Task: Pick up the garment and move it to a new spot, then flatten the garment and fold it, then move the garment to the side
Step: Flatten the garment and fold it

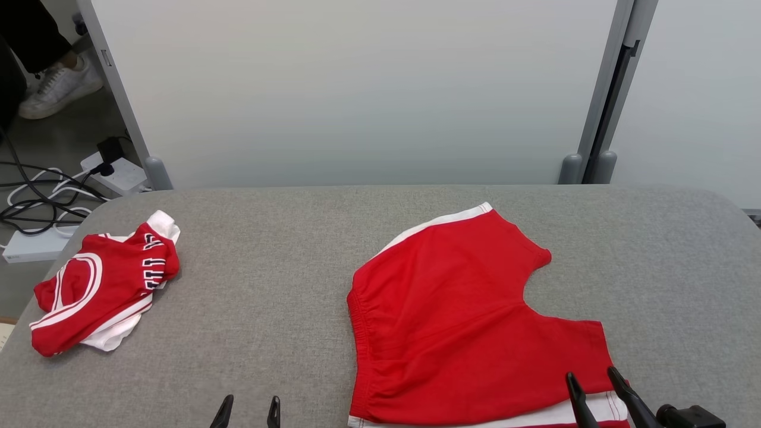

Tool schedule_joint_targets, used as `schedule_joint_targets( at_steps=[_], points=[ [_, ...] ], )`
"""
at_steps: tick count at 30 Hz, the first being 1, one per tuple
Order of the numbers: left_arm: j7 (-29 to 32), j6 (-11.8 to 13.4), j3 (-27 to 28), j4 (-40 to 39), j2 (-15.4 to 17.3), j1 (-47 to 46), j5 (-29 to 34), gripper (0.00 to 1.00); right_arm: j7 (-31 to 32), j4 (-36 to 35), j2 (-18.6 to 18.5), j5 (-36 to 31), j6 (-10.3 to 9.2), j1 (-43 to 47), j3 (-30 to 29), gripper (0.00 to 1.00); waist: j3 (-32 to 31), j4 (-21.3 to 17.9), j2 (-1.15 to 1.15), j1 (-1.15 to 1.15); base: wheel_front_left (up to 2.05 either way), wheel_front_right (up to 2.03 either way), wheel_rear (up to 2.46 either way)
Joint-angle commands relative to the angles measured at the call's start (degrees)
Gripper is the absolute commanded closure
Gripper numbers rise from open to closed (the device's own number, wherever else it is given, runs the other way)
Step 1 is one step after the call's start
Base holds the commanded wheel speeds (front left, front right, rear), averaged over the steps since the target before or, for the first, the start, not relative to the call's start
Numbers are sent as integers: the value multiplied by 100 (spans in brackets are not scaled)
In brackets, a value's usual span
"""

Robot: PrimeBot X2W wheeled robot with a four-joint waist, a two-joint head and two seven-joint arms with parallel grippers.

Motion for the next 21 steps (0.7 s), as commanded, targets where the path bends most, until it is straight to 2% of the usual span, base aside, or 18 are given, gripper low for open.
schedule_joint_targets(
  at_steps=[1, 3, 12, 16, 21],
  points=[
    [-51, -45, 150, -108, -17, -280, -1, 0, -75, -138, -81, -25, -1, -115, 115, 0, 11, 4, 0, 0, 0, 0, 0],
    [-51, -140, 105, -30, -17, -303, 14, 0, -75, -133, -78, -14, -1, -125, 120, 0, 29, 9, 0, 0, 0, 0, 0],
    [-51, -937, -542, 885, 86, -864, 347, 0, -75, -142, -102, 30, -1, -203, 186, 0, 181, 19, 0, 0, 0, 0, 0],
    [-51, -1106, -856, 1501, 135, -1231, 366, 0, -75, -146, -173, 60, -1, -279, 240, 0, 267, -24, 0, 0, 0, 0, 0],
    [-51, -1184, -1211, 2145, 135, -1657, 163, 0, -75, -147, -264, 98, -1, -355, 274, 0, 384, -100, 0, 0, 0, 0, 0]
  ],
)
